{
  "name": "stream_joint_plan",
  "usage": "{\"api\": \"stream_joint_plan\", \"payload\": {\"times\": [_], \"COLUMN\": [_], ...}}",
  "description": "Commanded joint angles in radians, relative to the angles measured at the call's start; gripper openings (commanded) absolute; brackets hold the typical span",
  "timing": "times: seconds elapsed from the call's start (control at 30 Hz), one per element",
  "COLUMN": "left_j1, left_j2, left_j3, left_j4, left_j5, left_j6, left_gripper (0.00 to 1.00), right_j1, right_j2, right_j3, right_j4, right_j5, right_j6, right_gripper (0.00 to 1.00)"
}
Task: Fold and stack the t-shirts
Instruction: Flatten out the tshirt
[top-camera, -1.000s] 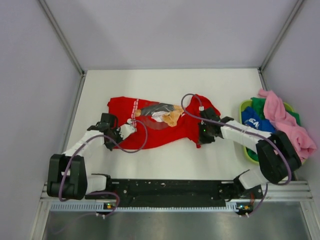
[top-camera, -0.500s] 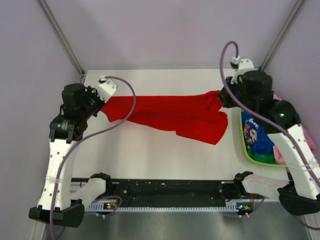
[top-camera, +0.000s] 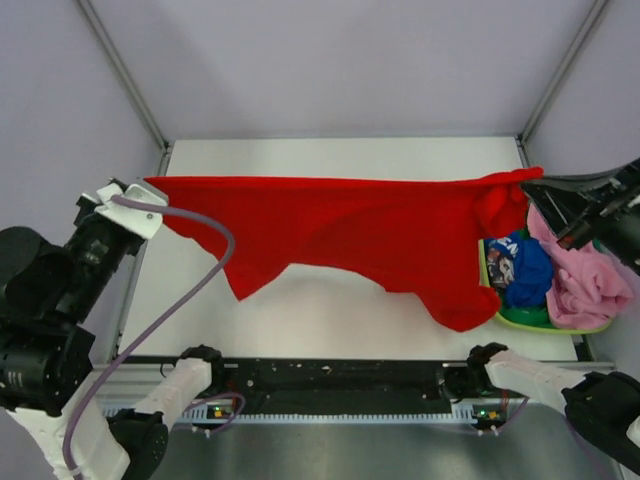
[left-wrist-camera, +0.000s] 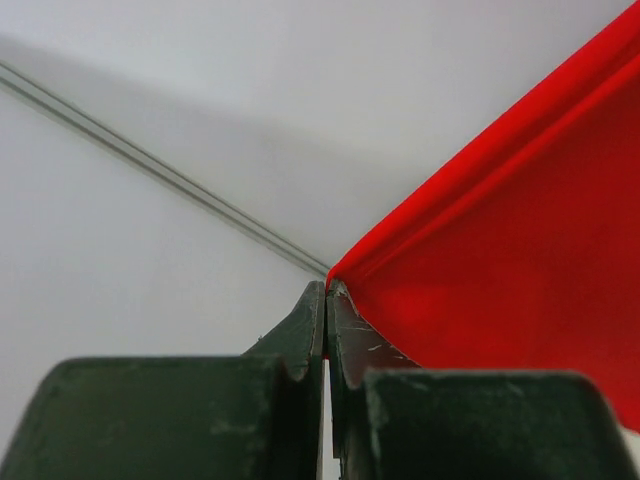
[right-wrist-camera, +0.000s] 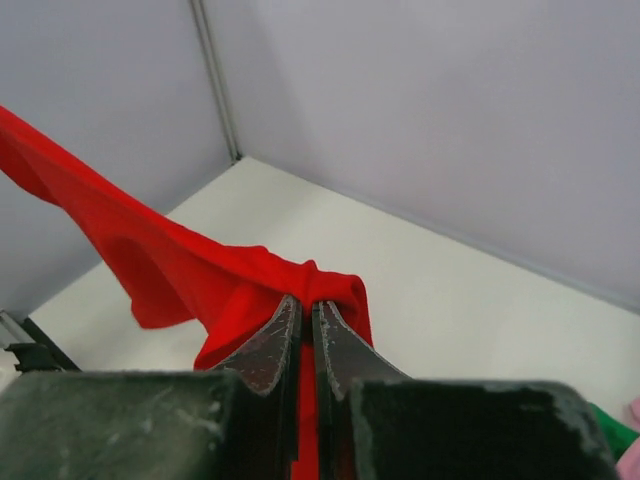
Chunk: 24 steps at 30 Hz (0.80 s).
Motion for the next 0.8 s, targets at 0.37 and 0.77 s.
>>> {"api": "stream_joint_plan", "payload": {"times": [0.37, 0.77], "left_j1": [0.007, 0.045], "left_j2": [0.255, 0.918], "left_j3": [-0.3, -0.311], "left_j4": [0.24, 0.555], "left_j5": [-0.332, -0.478], "left_j6": [-0.029, 0.008], "left_gripper": [0.0, 0.0], "right_j1": [-0.032, -0.08], "right_j2": [0.326, 1.127], "right_j3": [-0.227, -0.026], "right_j4": [0.302, 0.58], "right_j5": [0.287, 0.304], "right_j6": [-0.148, -0.125], "right_gripper": [0.0, 0.0]}}
